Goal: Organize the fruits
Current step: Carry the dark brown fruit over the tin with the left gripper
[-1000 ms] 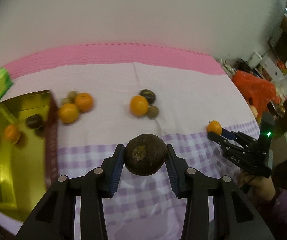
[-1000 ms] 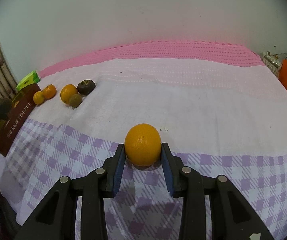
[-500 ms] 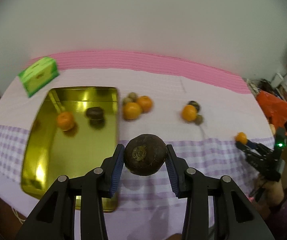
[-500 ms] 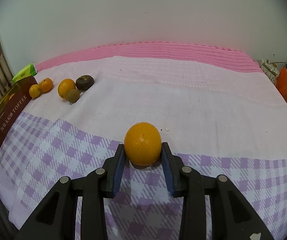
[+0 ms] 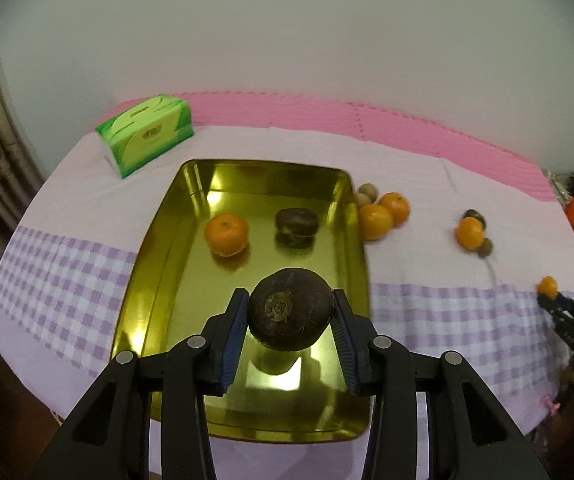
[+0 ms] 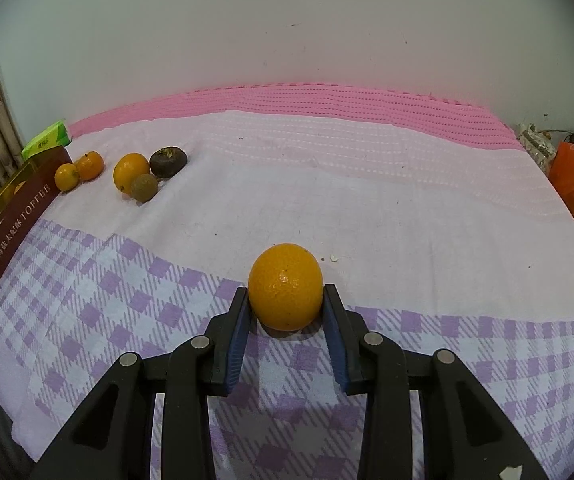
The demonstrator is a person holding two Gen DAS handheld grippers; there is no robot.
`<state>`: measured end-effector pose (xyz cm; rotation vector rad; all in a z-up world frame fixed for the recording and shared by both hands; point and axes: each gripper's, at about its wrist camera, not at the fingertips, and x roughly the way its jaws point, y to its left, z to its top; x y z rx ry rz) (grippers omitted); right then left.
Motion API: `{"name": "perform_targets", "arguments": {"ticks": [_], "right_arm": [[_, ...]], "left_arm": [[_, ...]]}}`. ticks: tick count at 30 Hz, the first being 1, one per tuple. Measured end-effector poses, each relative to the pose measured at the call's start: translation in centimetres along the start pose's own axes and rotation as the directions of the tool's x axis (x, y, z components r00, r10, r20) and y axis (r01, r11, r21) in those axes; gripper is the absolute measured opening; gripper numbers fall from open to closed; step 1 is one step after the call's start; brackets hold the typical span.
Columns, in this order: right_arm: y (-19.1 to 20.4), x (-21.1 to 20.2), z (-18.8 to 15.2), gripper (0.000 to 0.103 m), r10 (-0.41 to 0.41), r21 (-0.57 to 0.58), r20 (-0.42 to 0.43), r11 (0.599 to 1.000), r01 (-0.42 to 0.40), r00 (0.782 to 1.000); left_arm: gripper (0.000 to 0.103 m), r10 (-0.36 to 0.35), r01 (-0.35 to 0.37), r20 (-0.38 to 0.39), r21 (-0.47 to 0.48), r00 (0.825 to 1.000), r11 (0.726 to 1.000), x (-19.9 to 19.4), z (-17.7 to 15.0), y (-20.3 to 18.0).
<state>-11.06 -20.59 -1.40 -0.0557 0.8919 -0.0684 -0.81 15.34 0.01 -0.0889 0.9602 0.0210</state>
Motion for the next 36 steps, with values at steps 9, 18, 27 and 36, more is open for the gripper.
{"name": "perform_targets", "arguments": {"ticks": [9, 18, 27, 36], "right_arm": [[0.1, 0.0, 0.0, 0.034, -0.010, -0.005, 0.000, 1.000, 0.010, 1.000], [0.2, 0.0, 0.0, 0.034, -0.010, -0.005, -0.001, 1.000, 0.010, 1.000], [0.2, 0.0, 0.0, 0.034, -0.011, -0.006, -0.001, 1.000, 0.011, 1.000], [0.2, 0.0, 0.0, 0.034, -0.011, -0.005, -0.003, 1.000, 0.011, 1.000]], "left_arm": [[0.042, 0.052, -0.052, -0.030, 0.006, 0.998, 0.999, 2.1, -0.5, 1.8], [0.042, 0.092, -0.093, -0.047, -0.006, 0.995, 0.996, 3.5, -0.7, 3.4], [0.042, 0.119, -0.122, -0.073, -0.041, 0.990, 0.992, 4.9, -0.8, 5.4], [0.042, 0.126, -0.134, -0.102, -0.073, 0.987, 0.988, 6.2, -0.9, 6.8]]}}
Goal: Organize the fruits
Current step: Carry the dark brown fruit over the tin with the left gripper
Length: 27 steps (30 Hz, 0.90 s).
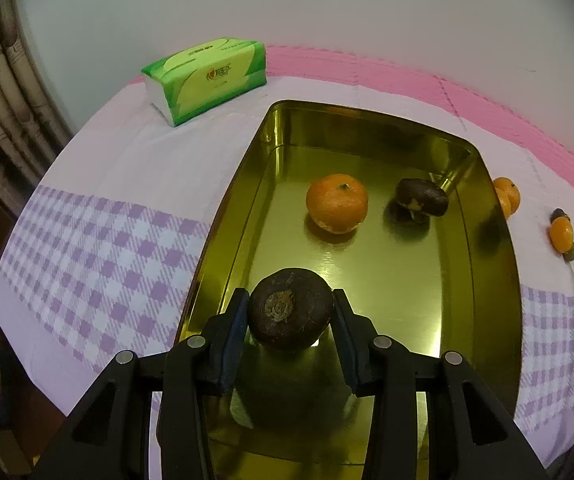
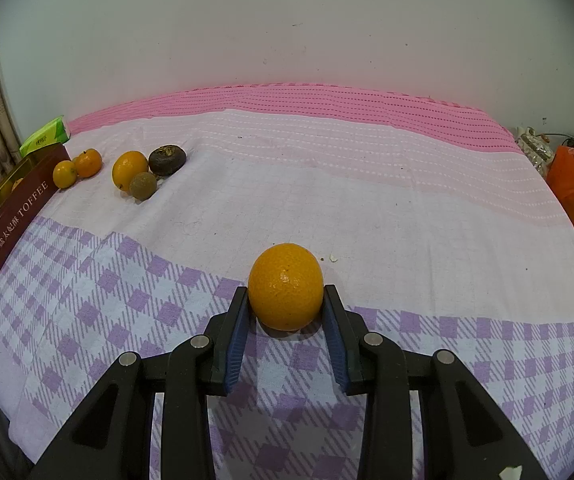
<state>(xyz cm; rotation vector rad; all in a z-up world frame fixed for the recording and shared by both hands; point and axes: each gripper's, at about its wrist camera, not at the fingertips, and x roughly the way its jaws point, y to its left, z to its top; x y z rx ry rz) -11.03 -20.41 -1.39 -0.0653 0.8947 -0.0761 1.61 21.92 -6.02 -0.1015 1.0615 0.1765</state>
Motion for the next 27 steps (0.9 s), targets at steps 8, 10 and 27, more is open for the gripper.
{"name": "perform_targets", "arguments": {"ticks": [8, 10, 27], "right_arm": [[0.00, 0.00, 0.01, 0.034, 0.000, 0.000, 0.000, 1.000, 0.000, 1.000], [-0.01, -0.01, 0.02, 0.034, 0.000, 0.000, -0.001, 1.000, 0.000, 1.000], [0.04, 0.00, -0.01, 0.034, -0.001, 0.000, -0.001, 1.000, 0.001, 1.000]], "left_arm": [[0.042, 0.010, -0.010, -0.009, 0.010, 1.000, 1.000, 0.49, -0.14, -0.03], [0.042, 0.012, -0.012, -0.012, 0.010, 1.000, 1.000, 0.50, -0.19, -0.09], [0.045, 0.032, -0.032, -0.005, 0.030, 0.999, 0.999, 0.11, -0.46, -0.65]]}}
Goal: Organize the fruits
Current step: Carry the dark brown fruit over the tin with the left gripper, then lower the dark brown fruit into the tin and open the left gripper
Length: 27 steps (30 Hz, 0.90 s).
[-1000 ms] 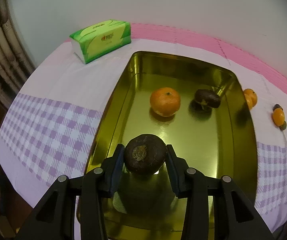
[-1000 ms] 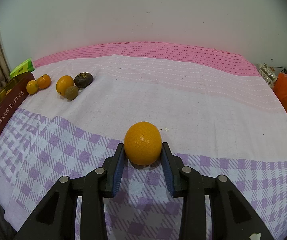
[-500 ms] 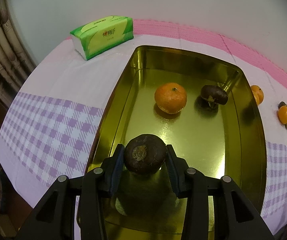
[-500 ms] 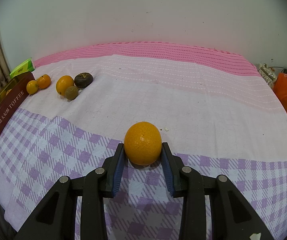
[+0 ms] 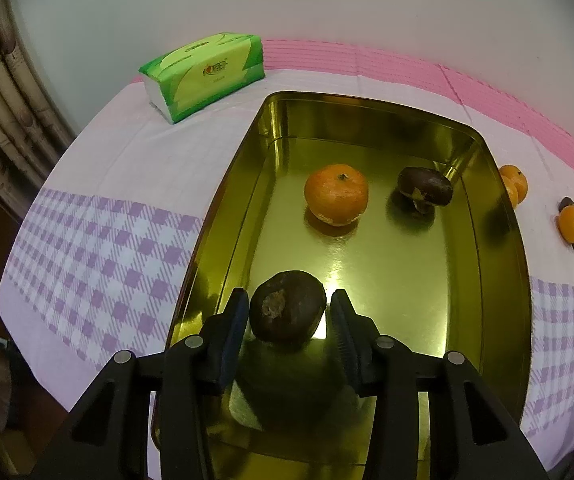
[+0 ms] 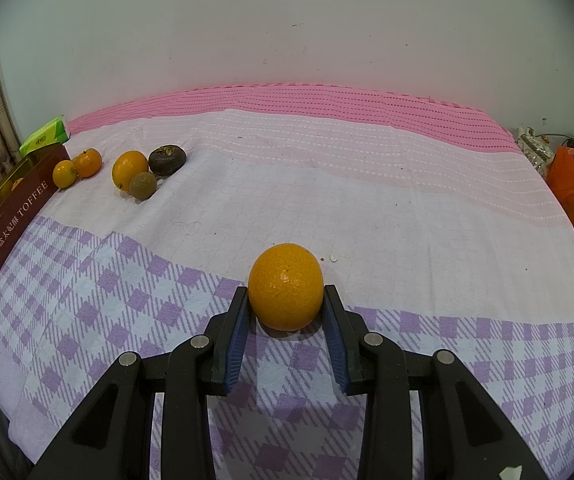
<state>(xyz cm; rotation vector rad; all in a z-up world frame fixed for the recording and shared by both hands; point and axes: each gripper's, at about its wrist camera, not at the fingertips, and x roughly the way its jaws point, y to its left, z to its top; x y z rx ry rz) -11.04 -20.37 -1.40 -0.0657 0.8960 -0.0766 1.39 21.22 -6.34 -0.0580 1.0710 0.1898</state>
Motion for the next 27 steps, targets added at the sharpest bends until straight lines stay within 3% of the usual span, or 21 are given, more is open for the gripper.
{"name": "perform_targets", "arguments": {"ticks": [13, 27], "right_arm": [[0.1, 0.3, 0.4, 0.033, -0.013, 0.017, -0.044, 1.000, 0.014, 0.999], [4.3, -1.7, 2.3, 0.032, 0.165, 0.041, -0.030, 0.986, -0.164, 0.986]], "left_arm": [[0.047, 0.004, -0.005, 0.032, 0.046, 0.999, 0.999, -1.2, -0.3, -1.4], [0.047, -0.037, 0.037, 0.068, -0.003, 0.997, 0.999, -3.6, 0.3, -0.7]]}}
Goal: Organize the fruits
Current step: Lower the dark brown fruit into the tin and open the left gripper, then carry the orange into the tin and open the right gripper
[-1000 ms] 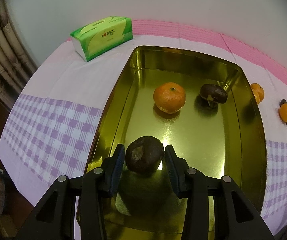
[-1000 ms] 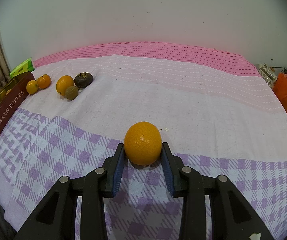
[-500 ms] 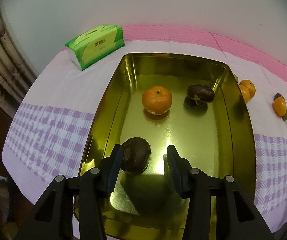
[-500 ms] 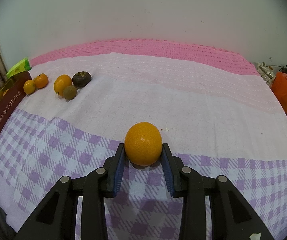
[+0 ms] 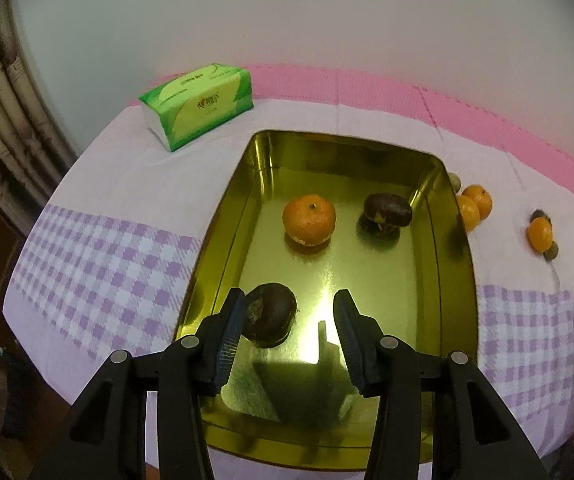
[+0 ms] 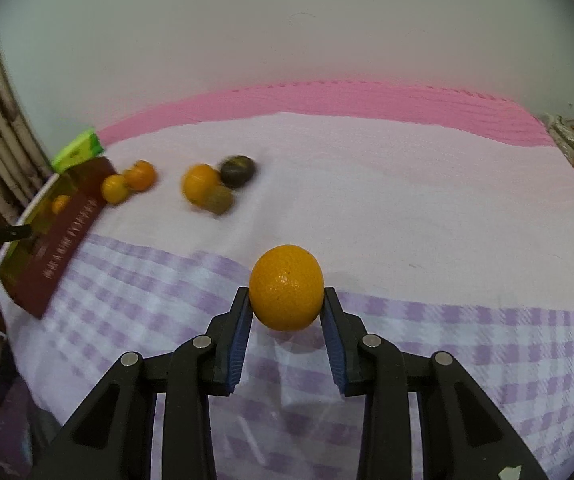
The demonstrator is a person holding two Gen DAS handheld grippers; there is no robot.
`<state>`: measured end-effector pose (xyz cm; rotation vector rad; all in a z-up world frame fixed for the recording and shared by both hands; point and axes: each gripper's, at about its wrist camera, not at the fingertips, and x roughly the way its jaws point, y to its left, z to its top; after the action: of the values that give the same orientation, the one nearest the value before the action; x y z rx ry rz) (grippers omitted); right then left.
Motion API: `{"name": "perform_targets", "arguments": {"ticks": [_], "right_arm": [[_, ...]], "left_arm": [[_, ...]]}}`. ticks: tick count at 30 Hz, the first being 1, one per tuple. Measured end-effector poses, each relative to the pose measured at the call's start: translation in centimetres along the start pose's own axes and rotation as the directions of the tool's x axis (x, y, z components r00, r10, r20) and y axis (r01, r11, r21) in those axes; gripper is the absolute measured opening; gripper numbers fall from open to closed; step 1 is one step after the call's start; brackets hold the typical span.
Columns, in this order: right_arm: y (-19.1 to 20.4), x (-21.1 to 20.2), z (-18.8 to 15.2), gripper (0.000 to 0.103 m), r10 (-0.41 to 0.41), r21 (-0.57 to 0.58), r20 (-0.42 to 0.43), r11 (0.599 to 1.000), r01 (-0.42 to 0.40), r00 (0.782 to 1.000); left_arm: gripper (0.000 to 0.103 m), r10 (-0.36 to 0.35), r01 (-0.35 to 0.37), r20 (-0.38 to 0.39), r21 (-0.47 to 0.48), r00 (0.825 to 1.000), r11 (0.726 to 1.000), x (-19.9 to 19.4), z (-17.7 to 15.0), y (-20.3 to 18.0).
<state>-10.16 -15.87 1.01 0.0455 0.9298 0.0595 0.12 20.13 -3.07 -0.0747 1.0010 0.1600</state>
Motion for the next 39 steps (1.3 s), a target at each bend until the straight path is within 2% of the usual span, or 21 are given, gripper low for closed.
{"name": "perform_targets", "arguments": {"ticks": [3, 4, 6, 9, 12, 14, 19, 26, 33, 39], "right_arm": [[2.7, -0.7, 1.2, 0.032, 0.051, -0.047, 0.016, 0.998, -0.050, 0.999], [3.7, -0.7, 1.7, 0.032, 0.073, -0.062, 0.018, 0.996, -0.072, 0.997], [6.1, -0.8, 2.6, 0.032, 0.115, -0.100, 0.018, 0.989, -0.113, 0.993], [10.1, -0.4, 4.0, 0.032, 0.184, -0.168, 0.008, 0.969, -0.180, 0.983], [13.9, 0.2, 5.4, 0.032, 0.247, -0.235, -0.002, 0.942, -0.241, 0.969], [16.6, 0.9, 6.2, 0.032, 0.287, -0.276, -0.019, 0.919, -0.281, 0.958], [22.3, 3.0, 7.5, 0.032, 0.343, -0.366, -0.081, 0.863, -0.348, 0.936], [27.1, 6.9, 7.2, 0.032, 0.352, -0.412, -0.173, 0.823, -0.392, 0.920], [29.1, 9.5, 6.0, 0.032, 0.317, -0.446, -0.243, 0.803, -0.396, 0.917], [29.8, 10.2, 5.0, 0.032, 0.305, -0.469, -0.276, 0.785, -0.404, 0.912]], "left_arm": [[0.048, 0.005, -0.004, 0.019, -0.032, 1.000, 0.999, -0.8, 0.3, 0.7], [0.052, 0.012, -0.011, 0.023, -0.045, 1.000, 0.999, -1.0, 0.4, 0.9], [0.058, 0.031, -0.028, 0.035, -0.083, 0.999, 0.996, -1.6, 0.6, 1.8], [0.060, 0.086, -0.079, 0.057, -0.127, 0.995, 0.989, -2.3, 0.8, 3.1], [0.062, 0.130, -0.117, 0.067, -0.168, 0.989, 0.979, -2.8, 1.0, 4.4], [0.064, 0.135, -0.120, 0.068, -0.187, 0.989, 0.975, -2.8, 1.1, 4.9], [0.069, 0.163, -0.146, 0.069, -0.204, 0.984, 0.968, -3.1, 1.2, 5.6], [0.072, 0.183, -0.163, 0.075, -0.217, 0.980, 0.962, -3.1, 1.4, 6.4], [0.072, 0.165, -0.152, 0.042, -0.211, 0.985, 0.966, -2.2, 1.4, 6.3], [0.072, 0.150, -0.141, 0.032, -0.196, 0.988, 0.970, -1.9, 1.5, 5.9]]}}
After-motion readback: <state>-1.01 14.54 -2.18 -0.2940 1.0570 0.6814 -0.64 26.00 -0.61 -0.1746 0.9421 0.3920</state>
